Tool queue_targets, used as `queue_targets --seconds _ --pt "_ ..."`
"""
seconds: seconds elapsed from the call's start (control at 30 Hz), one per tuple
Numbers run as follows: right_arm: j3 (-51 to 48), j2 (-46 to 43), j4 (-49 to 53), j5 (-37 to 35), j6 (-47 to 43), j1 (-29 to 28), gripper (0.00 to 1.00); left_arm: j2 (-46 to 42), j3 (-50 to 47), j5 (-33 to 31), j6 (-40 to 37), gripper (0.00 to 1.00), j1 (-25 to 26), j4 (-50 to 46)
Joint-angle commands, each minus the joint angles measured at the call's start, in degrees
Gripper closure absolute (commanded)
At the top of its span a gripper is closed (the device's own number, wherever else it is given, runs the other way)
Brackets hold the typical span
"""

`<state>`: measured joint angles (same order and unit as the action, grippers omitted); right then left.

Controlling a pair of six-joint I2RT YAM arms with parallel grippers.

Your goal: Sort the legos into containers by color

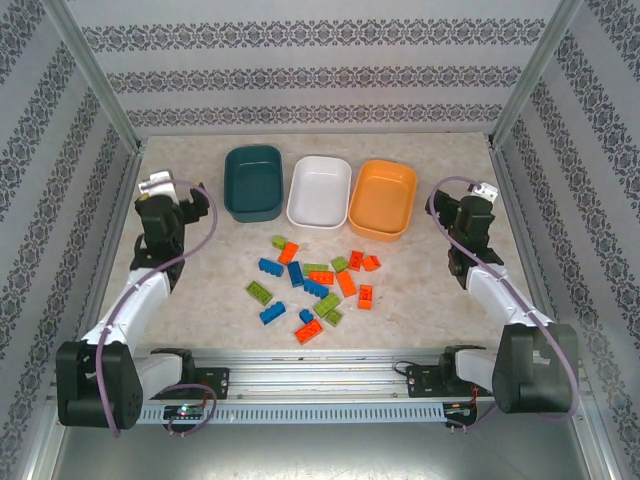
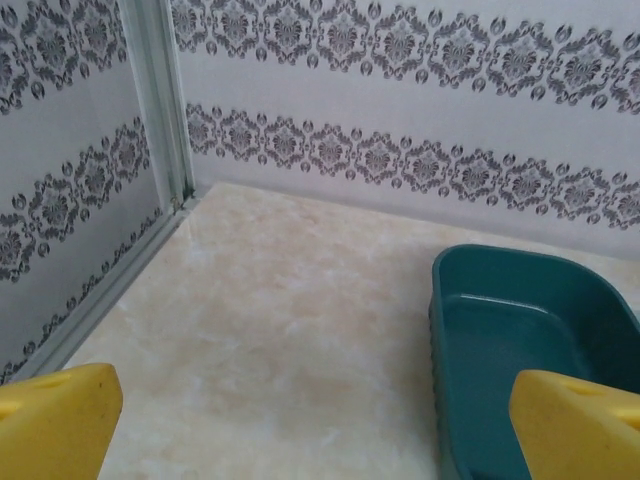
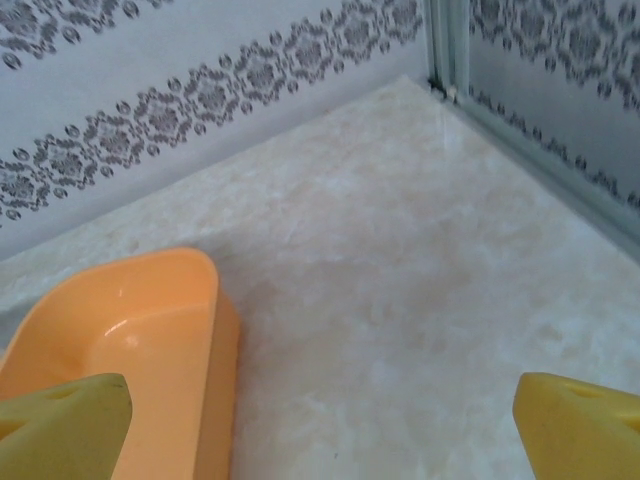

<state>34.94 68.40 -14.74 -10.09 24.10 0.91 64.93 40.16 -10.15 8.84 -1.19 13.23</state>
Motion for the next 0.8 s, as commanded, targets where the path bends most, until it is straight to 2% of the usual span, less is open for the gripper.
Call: queue_targets --seconds 0.0,0.2,0.3,0.47,0.53,0.77 --pt "3.4 0.4 9.1 4.2 6.6 0.0 0.02 1.0 6.3 0.7 5.0 0.0 0.1 -24.6" --pt "9.7 3.8 21.8 7.2 10.3 -1.3 0.02 -2.7 7.7 1.0 12.9 0.0 0.1 -30.8" --pt "15.6 6.9 29.7 10.0 9.5 -2.7 0.02 -2.5 10.4 3.2 15.7 0.0 0.1 -36.3" --pt "21.3 10.3 36.7 15.4 6.4 -5.0 0.02 0.2 15.2 7.6 20.4 0.0 0.2 -45.6" --pt "23.5 11.6 39.5 17.3 5.6 -6.3 0.02 2.0 16.7 11.1 20.4 0.0 0.3 -47.7" --pt "31.5 14.5 52.5 16.1 4.9 -13.7 0.03 3.1 17.9 19.7 18.0 0.0 2.0 -48.7"
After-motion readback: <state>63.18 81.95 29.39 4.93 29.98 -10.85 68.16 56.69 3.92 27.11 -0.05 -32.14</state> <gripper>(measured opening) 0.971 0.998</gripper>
